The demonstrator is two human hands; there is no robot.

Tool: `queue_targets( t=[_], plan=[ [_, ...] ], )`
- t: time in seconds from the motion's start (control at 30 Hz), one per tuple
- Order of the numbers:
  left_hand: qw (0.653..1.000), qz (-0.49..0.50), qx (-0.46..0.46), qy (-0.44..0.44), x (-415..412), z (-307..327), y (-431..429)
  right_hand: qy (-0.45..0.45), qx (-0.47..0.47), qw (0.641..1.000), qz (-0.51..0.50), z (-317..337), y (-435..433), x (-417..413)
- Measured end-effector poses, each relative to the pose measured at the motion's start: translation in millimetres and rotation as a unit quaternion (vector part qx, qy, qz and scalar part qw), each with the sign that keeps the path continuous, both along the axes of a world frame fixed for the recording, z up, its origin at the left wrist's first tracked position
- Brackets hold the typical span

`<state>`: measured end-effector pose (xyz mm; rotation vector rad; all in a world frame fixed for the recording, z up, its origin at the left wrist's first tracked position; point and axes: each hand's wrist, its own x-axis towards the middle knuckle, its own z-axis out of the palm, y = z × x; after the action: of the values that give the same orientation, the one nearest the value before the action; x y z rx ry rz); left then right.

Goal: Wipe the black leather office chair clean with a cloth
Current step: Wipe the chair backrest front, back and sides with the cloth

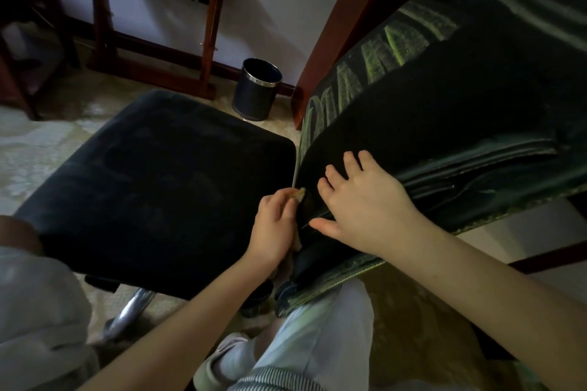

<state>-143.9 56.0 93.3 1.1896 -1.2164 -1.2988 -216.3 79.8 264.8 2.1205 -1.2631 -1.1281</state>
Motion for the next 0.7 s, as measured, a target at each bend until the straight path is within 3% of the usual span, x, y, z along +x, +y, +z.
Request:
queue_targets(
  t=[0.23, 0.7],
  plan=[
    [0.996, -0.035, -0.078, -0.019, -8.7, 33.1, -32.0, 0.018, 0.021, 0.999, -0.033, -12.6, -10.0, 7.1],
    [1.000, -0.009, -0.010, 0.004, -38.7, 5.4, -109.1, 0.037, 0.100, 0.991, -0.078, -28.4, -38.1, 12.8]
  ],
)
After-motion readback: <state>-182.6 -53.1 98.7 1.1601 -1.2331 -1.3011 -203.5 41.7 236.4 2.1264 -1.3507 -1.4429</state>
